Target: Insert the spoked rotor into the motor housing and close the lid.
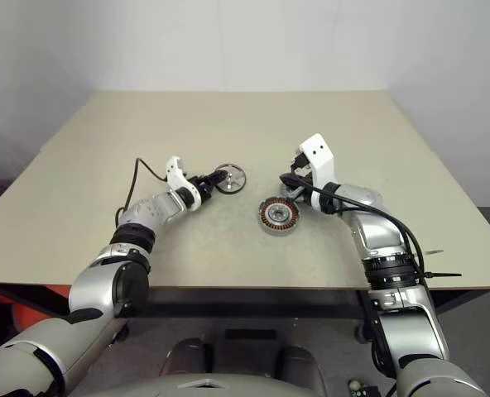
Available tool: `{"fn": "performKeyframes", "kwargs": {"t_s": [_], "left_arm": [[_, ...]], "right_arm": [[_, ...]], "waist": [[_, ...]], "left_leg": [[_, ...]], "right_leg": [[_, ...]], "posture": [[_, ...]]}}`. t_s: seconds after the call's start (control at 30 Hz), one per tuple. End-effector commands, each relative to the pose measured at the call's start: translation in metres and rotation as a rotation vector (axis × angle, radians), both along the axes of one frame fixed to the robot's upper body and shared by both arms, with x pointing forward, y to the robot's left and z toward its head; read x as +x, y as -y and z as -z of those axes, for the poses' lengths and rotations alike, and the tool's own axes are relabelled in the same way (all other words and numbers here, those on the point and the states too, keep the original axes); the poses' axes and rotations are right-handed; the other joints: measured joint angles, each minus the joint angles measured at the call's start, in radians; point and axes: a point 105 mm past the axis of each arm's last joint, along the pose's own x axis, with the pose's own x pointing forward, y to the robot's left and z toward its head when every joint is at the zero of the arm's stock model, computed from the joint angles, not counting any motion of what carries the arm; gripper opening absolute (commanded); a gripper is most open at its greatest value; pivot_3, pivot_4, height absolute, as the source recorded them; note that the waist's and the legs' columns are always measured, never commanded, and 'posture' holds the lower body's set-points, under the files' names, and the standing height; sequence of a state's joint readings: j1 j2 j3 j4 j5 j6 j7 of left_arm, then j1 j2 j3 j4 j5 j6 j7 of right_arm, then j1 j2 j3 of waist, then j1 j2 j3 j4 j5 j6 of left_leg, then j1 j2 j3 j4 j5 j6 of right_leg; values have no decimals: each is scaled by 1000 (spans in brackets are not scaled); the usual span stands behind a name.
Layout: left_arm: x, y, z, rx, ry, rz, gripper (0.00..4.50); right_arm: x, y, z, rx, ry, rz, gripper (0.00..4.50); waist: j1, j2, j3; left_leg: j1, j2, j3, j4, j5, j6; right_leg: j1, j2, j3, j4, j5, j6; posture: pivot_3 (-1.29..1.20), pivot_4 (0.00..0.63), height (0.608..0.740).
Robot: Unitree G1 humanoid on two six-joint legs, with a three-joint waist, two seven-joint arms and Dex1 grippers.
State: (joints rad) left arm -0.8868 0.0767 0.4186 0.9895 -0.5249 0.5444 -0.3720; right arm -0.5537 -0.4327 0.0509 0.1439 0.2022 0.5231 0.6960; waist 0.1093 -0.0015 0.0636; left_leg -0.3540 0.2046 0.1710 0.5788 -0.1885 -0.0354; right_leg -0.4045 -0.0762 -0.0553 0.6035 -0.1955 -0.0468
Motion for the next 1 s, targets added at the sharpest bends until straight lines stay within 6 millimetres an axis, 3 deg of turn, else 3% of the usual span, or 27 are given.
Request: {"fn": "performKeyframes", "kwargs": {"t_s": [0.03,0.17,0.27,0.37,0.67,1.0], "left_arm": [[7,5,-20,-12,61,12,2512],[7,6,-20,-14,67,16,2512],[6,6,-20,-21,66,14,1907],[6,6,-19,-24,61,12,948],[4,10,-20,-68,44,23,948],[-16,10,-67,-376,109,135,948]], "right_arm": [[5,1,-21,19,74,4,0],[5,2,-21,18,76,9,0],[6,4,-23,20,83,19,0],[8,7,-26,20,93,35,0],[14,15,-30,11,109,79,0],[8,63,-16,-106,70,175,0]], "waist": [[0,0,0],[0,0,0],[0,0,0],[0,0,0],[0,-1,1],[3,-1,2]], "left_leg": [[0,0,0,0,0,0],[0,0,0,0,0,0],[0,0,0,0,0,0],[0,0,0,0,0,0],[0,0,0,0,0,0],[-1,0,0,0,-1,2]], "right_leg": [[0,0,0,0,0,0],[0,0,0,0,0,0],[0,0,0,0,0,0],[0,0,0,0,0,0],[0,0,0,0,0,0],[0,-1,0,-1,0,0]], "posture": [[0,0,740],[0,0,740],[0,0,740],[0,0,740],[0,0,740],[0,0,740]]}}
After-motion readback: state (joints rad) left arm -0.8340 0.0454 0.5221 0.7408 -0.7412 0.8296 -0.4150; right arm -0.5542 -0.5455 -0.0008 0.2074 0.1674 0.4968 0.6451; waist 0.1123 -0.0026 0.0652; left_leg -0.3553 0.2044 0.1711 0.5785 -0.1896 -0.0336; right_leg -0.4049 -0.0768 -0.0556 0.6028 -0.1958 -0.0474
